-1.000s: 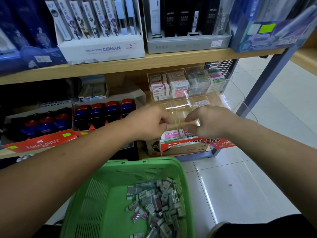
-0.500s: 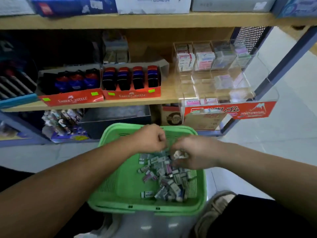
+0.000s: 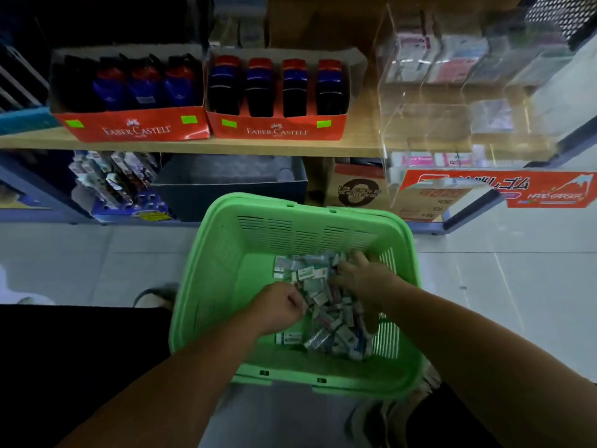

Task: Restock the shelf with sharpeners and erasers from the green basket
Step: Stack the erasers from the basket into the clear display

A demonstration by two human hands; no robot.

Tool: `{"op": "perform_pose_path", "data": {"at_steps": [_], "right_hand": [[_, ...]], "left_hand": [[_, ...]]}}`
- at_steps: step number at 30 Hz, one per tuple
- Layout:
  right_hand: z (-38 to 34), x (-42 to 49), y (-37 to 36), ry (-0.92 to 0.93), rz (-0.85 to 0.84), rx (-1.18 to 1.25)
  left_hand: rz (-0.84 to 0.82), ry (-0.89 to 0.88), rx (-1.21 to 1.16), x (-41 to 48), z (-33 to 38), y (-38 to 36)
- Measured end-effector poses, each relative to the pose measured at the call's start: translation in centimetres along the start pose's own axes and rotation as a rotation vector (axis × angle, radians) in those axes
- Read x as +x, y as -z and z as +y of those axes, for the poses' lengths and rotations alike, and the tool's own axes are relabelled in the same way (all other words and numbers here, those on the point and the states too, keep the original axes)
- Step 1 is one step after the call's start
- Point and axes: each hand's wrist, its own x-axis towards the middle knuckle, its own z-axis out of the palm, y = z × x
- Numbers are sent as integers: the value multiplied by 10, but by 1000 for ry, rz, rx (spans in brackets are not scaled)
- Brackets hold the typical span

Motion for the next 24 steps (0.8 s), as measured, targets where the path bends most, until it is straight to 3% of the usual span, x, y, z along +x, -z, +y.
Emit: {"op": "perform_pose_path", "data": {"at_steps": [5,8,12,16,20,24], "right_hand": [[8,9,10,30,25,-60],[15,11,12,35,52,113],[18,11,5,14,210,349],[26,7,11,-85,309,806],[30,-6,23,-155,377,1476],[32,-10,23,-197,283,1671]], "left_hand": [[-23,28,9,14,-7,-13],[-50,-3,8,24,-1,-21],[-17,74,69,32,18,-35],[45,84,148,46,29,-49],[108,69,229,56,35,-54],[148,-26,283,70,21,-50]]}}
